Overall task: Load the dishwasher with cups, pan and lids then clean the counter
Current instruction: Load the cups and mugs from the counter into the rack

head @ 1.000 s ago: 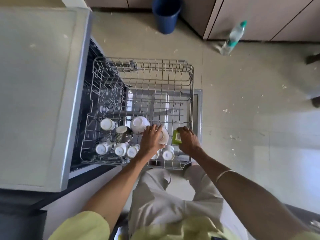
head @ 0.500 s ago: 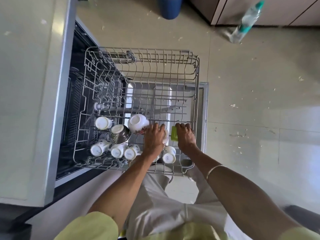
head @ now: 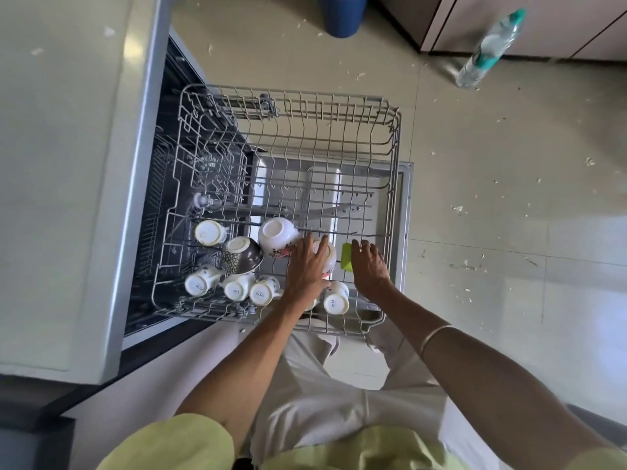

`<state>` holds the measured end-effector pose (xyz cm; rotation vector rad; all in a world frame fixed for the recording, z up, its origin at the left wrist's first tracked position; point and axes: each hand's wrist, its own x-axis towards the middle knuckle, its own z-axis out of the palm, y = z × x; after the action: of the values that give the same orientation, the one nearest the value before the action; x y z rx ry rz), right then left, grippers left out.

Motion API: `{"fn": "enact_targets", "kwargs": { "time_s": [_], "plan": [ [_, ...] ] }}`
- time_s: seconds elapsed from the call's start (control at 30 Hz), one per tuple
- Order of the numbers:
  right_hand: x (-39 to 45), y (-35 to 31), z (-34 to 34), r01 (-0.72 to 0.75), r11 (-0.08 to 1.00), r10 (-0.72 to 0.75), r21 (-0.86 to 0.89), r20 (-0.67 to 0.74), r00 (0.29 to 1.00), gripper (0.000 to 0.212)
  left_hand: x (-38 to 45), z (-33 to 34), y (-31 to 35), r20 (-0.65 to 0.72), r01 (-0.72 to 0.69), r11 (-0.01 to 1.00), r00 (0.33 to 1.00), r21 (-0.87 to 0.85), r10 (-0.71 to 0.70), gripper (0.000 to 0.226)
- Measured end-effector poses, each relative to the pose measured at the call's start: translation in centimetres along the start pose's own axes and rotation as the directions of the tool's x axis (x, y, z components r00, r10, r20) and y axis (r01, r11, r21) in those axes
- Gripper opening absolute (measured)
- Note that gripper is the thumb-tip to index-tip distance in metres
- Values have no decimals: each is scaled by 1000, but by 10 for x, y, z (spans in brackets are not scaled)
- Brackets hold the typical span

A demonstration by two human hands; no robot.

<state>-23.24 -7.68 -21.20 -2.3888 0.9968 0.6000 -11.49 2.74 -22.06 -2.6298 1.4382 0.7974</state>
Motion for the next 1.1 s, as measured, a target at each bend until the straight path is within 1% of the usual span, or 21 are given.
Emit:
{"fn": "enact_targets", "kwargs": {
  "time_s": [0.13,0.27,0.37,0.5,0.57,0.63,0.7,0.73,0.83,0.9,1.0,1.1],
  "plan": [
    [-18,-1,-13,-9,1000,9,23,-25,1000,62,-21,-17,7,-58,-23,999,998,-46,20,105],
    [-43,2,-29,10,997,-8,75,-26,1000,55,-53,-31,5,-71,-7,994,997,-105,0,97],
    [-63,1,-47,-10,996,8,90,15,1000,49,-80,-41,3,-111,15,990,993,-144,-31,95],
    [-86,-9,-85,43,999,-44,21,52,998,39,-114,-71,8,-147,39,988,987,-147,-61,93],
    [-95,-14,-102,66,998,-65,-15,71,995,35,-130,-82,8,-216,73,986,971,-149,-105,90],
    [-99,-18,-113,94,995,-90,-41,83,992,36,-145,-93,9,-241,124,977,957,-172,-163,86],
    [-105,-29,-124,131,990,-123,-53,129,984,46,-163,-104,8,-271,197,964,932,-179,-241,79],
    [-105,-36,-130,160,985,-152,-60,120,981,50,-172,-109,7,-295,218,958,918,-188,-267,73],
    [-111,-67,-150,233,967,-227,-98,74,971,39,-195,-117,-1,-321,262,941,891,-216,-322,62],
    [-119,-95,-162,275,952,-267,-133,74,961,38,-211,-125,-12,-373,286,928,855,-237,-359,58],
    [-127,-140,-172,354,910,-350,-216,61,935,39,-234,-138,-38,-482,277,919,787,-282,-385,48],
    [-144,-190,-173,414,885,-423,-215,4,906,36,-260,-152,-68,-559,270,919,732,-287,-390,41]
  ]
}}
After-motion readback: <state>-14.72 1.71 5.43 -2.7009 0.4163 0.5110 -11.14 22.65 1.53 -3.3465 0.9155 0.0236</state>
